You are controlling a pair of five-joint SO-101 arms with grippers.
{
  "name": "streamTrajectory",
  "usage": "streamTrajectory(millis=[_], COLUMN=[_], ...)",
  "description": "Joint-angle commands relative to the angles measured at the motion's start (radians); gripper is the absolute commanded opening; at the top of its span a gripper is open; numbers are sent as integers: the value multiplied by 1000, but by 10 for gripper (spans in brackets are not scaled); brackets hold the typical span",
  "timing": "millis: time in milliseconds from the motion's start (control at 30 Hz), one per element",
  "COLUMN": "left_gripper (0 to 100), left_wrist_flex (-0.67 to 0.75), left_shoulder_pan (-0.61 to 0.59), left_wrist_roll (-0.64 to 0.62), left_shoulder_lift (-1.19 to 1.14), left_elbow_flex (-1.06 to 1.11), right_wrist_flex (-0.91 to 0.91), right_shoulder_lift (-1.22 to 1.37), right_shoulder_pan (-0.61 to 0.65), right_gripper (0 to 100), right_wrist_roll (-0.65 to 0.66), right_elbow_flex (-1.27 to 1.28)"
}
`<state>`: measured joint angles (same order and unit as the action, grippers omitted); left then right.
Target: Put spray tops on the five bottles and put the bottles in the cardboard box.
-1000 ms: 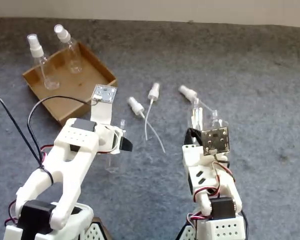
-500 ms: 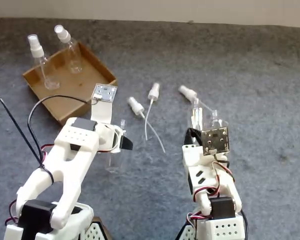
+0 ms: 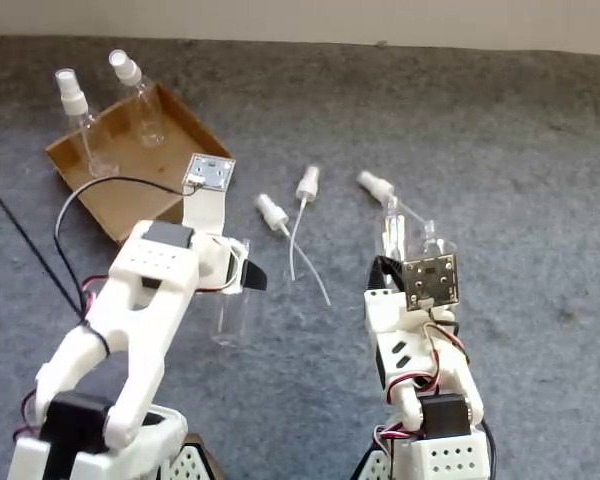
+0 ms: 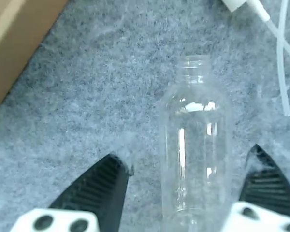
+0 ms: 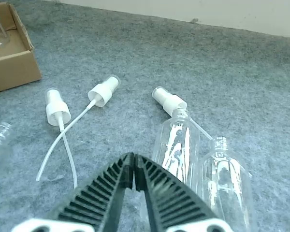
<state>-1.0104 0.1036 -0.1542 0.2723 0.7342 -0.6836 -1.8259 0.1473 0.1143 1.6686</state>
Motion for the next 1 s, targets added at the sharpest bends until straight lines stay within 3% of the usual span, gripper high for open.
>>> streamTrajectory(millis=[0, 167, 400, 633, 967], left_gripper=[326, 326, 313, 37, 49], left_wrist_flex=[-80, -103, -103, -107, -109], left_shoulder_pan=[-1, -7, -7, -7, -1], left_wrist_roll=[-2, -2, -2, -2, -2], left_shoulder_lift=[-139, -289, -309, -302, -302], left_elbow_flex=[-165, -259, -259, -259, -259], right_wrist_flex=[-5, -5, -4, -4, -4], right_shoulder_lift=[-10, -10, -10, -10, -10], right_shoulder_pan=[-8, -8, -8, -8, -8], right_gripper=[5, 5, 5, 5, 5], right_wrist_roll=[14, 14, 14, 14, 14], right_elbow_flex=[111, 111, 111, 111, 111])
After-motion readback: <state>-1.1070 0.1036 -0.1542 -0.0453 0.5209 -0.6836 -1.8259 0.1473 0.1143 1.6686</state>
